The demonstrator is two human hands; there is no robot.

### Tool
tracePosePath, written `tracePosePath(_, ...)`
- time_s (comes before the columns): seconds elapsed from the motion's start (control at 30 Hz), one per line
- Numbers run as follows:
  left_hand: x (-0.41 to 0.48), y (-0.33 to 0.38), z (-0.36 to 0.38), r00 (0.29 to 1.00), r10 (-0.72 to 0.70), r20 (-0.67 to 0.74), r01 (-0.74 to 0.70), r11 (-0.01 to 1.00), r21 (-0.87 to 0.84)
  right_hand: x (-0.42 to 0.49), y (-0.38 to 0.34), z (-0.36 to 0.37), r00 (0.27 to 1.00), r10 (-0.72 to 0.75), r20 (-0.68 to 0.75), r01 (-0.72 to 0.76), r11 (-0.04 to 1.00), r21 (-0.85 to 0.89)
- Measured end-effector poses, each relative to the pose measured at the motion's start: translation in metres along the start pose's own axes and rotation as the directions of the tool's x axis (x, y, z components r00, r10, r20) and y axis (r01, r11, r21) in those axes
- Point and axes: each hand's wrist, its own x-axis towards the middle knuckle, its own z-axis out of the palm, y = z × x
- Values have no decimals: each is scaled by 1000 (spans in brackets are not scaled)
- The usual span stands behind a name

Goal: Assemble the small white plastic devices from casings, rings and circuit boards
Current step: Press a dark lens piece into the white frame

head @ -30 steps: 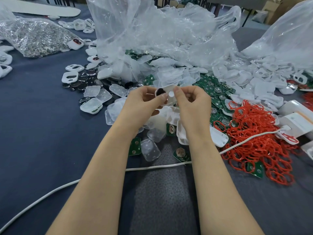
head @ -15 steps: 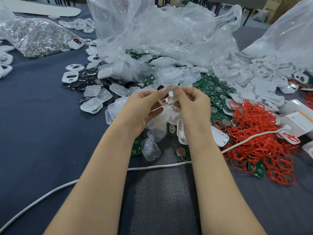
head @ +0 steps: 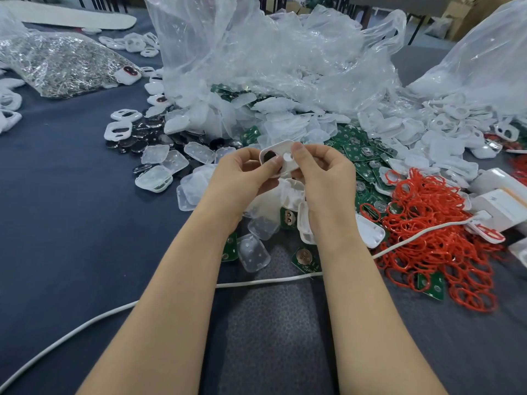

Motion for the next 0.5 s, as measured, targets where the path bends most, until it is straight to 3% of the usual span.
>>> tracePosePath(0.23, -5, 9, -4, 991, -41, 130, 58, 990, -132, 2, -4, -3, 986, 121, 111, -147, 955, 259)
tracePosePath(0.4, -8, 11, -4, 978, -85, 189, 114, 983, -147, 1, -4, -1, 984, 123, 131, -158, 939, 305)
tracePosePath(0.5, -7, 11, -3, 985, -92, 147, 116, 980, -162, 1, -4, -2, 987, 92, 130, -127, 948, 291)
